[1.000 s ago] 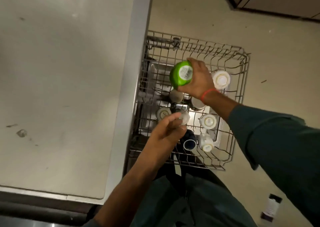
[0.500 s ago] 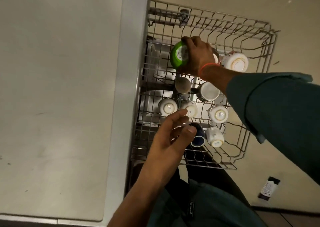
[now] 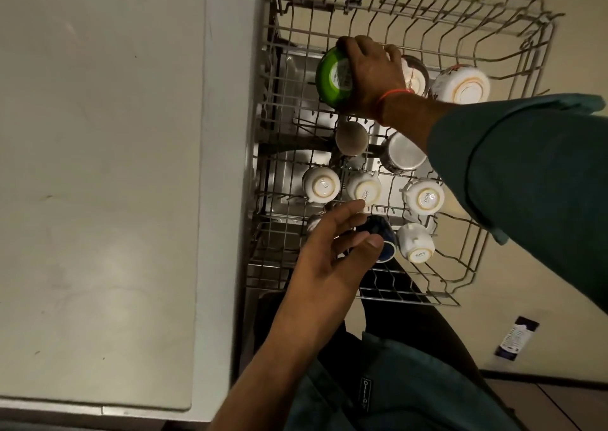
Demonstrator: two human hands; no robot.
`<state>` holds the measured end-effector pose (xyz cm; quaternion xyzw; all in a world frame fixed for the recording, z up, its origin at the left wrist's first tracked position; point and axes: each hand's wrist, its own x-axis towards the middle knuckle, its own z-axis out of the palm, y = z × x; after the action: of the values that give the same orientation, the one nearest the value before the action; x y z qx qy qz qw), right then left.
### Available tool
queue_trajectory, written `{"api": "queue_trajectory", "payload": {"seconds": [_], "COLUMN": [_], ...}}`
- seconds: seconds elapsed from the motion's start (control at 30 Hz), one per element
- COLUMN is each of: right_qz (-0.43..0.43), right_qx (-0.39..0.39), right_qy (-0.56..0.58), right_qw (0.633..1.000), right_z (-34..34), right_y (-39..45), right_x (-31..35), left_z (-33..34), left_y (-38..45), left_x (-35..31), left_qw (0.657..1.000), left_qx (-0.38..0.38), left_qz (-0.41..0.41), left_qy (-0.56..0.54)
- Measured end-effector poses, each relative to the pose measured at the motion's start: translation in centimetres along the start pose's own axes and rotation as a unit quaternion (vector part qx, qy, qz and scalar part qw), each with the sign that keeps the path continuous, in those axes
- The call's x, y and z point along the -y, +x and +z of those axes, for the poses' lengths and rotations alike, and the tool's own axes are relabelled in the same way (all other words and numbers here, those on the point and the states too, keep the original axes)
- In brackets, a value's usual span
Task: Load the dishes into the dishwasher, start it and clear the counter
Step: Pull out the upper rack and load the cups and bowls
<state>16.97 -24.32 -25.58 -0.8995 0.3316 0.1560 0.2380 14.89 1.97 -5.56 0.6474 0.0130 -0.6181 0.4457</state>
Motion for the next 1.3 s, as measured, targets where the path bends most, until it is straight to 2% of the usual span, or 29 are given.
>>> {"api": "queue_trajectory", "payload": {"seconds": [0.27, 0.33, 0.43, 0.57, 0.8, 0.93, 1.1, 1.3], "right_qz": [0.0, 0.021, 0.064, 0.122, 0.16, 0.166, 0.146, 0.12], "right_qx": [0.005, 0.011, -0.03, -0.067, -0.088, -0.126, -0.131, -0.146], "right_qy": [0.024, 0.031, 0.084, 0.151, 0.255, 0.28, 0.315, 0.378], "right_qw": [1.0, 0.999, 0.994, 0.979, 0.949, 0.937, 0.929, 0.906], "right_z": [-0.3, -0.3, 0.2, 1.0, 1.2, -0.2, -1.9, -3.2], "right_y": [-0.3, -1.0, -3.5, -9.9, -24.3, -30.3, -35.3, -40.4], "right_x": [-0.1, -0.1, -0.4, -0.7, -1.5, -2.1, -3.3, -6.9], "left_z": [0.5, 0.8, 1.6, 2.5, 3.8, 4.6, 6.7, 12.8], "left_y": [-1.4, -1.9, -2.7, -3.4, -4.5, -5.1, -6.8, -10.0], "left_x": [1.5, 1.7, 1.5, 1.0, 0.5, 1.0, 1.9, 4.6], "left_qw": [1.0, 1.0, 0.999, 0.998, 0.994, 0.992, 0.988, 0.983], "left_qx": [-0.003, 0.002, 0.014, 0.006, -0.005, -0.003, -0.015, -0.047], "left_qz": [0.013, 0.017, 0.026, 0.048, 0.081, 0.087, 0.09, 0.116], "left_qy": [0.017, 0.025, 0.033, 0.048, 0.075, 0.096, 0.126, 0.133]}}
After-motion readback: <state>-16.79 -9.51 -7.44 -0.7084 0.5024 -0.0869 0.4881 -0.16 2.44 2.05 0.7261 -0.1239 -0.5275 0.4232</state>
